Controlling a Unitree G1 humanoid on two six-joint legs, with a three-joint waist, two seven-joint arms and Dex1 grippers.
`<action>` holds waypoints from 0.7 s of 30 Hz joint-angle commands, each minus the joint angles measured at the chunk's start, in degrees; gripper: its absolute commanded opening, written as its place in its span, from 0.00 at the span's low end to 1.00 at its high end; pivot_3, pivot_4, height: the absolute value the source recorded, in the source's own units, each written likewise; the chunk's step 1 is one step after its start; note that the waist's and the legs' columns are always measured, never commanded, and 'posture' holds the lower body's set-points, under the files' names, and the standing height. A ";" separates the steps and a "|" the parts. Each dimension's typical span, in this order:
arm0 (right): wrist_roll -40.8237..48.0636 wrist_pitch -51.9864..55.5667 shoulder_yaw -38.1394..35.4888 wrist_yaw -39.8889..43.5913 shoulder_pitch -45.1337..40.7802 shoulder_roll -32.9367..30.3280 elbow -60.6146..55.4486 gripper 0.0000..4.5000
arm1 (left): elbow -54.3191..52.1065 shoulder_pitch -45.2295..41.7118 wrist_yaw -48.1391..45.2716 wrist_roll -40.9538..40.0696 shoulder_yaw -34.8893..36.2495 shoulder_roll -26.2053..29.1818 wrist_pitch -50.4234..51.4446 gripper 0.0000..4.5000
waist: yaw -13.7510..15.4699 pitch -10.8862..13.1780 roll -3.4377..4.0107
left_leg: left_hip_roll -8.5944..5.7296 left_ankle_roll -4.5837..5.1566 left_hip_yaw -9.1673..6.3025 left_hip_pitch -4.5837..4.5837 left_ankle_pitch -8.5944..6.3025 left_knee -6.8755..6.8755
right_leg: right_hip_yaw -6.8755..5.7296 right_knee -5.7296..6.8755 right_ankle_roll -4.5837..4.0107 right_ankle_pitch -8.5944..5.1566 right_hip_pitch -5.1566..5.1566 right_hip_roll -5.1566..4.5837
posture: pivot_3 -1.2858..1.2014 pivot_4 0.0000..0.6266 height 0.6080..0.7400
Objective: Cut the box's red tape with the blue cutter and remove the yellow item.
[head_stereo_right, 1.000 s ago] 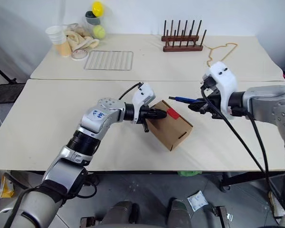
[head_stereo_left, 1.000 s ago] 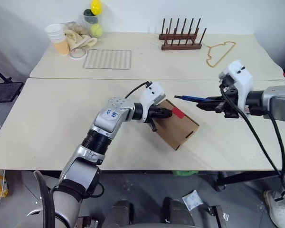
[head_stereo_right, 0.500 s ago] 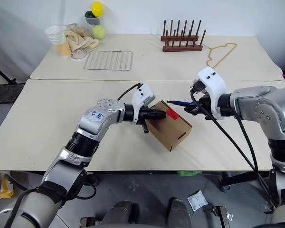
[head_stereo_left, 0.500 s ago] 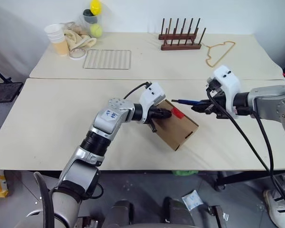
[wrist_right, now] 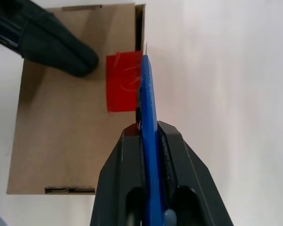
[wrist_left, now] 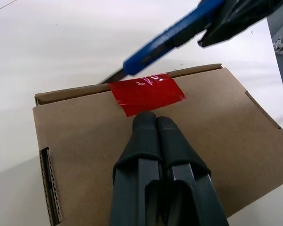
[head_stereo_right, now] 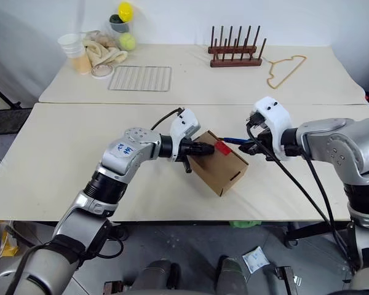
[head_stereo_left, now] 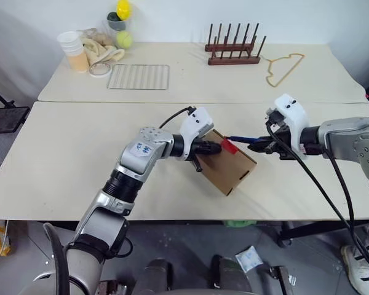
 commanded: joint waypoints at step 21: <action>-0.33 1.41 -3.05 0.89 1.27 3.54 -3.51 0.01 | -1.19 1.60 -0.88 0.33 -1.59 1.39 1.47 0.00 | -0.05 -0.01 0.02 | 0.00 0.00 0.01 0.02 0.00 0.01 | 0.01 0.05 0.00 0.00 0.00 0.00 | 0.52 0.24 1.00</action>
